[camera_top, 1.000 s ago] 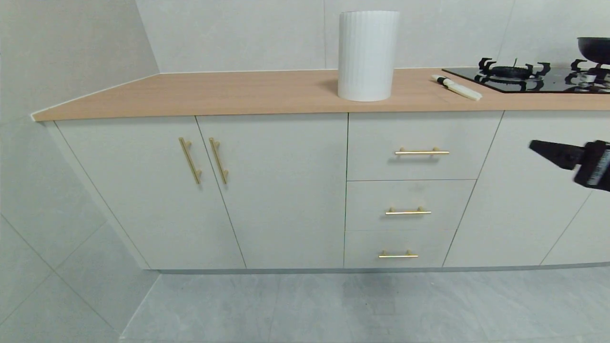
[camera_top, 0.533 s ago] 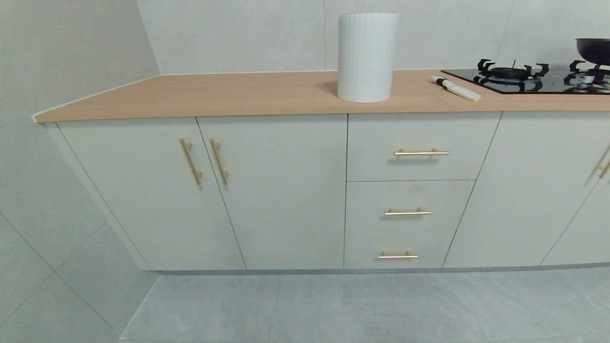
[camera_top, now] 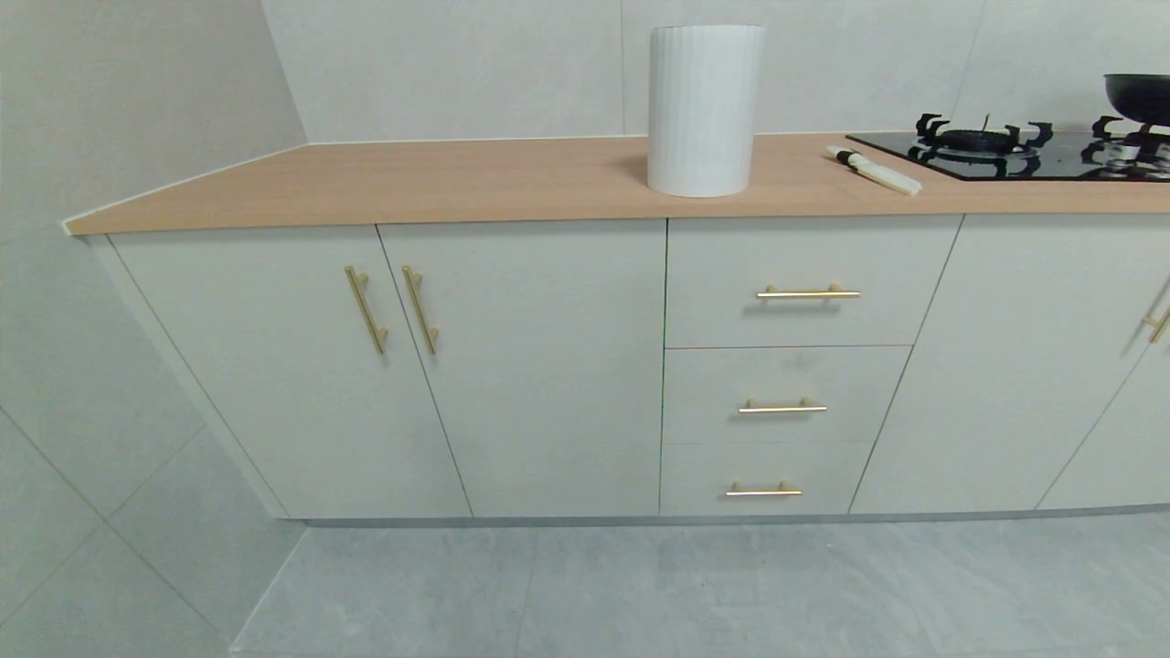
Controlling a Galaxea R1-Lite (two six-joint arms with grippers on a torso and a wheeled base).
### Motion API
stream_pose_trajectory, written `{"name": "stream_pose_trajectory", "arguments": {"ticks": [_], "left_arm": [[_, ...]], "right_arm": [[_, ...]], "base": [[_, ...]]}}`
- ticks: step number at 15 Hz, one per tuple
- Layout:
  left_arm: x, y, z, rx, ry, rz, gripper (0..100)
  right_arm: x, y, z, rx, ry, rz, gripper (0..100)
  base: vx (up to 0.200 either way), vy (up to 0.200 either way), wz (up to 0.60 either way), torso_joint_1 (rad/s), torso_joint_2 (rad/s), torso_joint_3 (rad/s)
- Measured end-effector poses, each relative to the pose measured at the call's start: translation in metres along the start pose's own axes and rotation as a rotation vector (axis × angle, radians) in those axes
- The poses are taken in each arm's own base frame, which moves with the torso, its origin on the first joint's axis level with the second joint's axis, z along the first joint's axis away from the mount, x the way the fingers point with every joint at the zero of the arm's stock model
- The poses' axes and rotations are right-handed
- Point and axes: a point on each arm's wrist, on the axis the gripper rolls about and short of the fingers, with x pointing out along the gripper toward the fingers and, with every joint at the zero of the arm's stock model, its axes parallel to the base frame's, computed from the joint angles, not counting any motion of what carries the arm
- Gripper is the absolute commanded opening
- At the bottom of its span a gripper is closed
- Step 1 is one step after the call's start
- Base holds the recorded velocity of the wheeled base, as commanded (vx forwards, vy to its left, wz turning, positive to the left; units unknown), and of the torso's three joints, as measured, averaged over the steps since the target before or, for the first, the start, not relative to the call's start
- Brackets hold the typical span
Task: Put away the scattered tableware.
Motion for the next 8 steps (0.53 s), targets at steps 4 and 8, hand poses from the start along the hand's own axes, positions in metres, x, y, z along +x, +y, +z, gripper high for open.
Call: {"name": "stream_pose_trajectory", "arguments": {"ticks": [4, 8], "left_arm": [[0.0, 0.0, 0.0, 0.0, 0.0, 0.001, 100], [0.0, 0.0, 0.0, 0.0, 0.0, 0.0, 100]], "right_arm": [[0.01, 0.011, -0.045, 0.029, 0.032, 0.207, 100], [0.009, 0.013, -0.065, 0.023, 0.176, 0.247, 100]], "base": [[0.0, 0.0, 0.0, 0.0, 0.0, 0.0], [0.0, 0.0, 0.0, 0.0, 0.0, 0.0]]}}
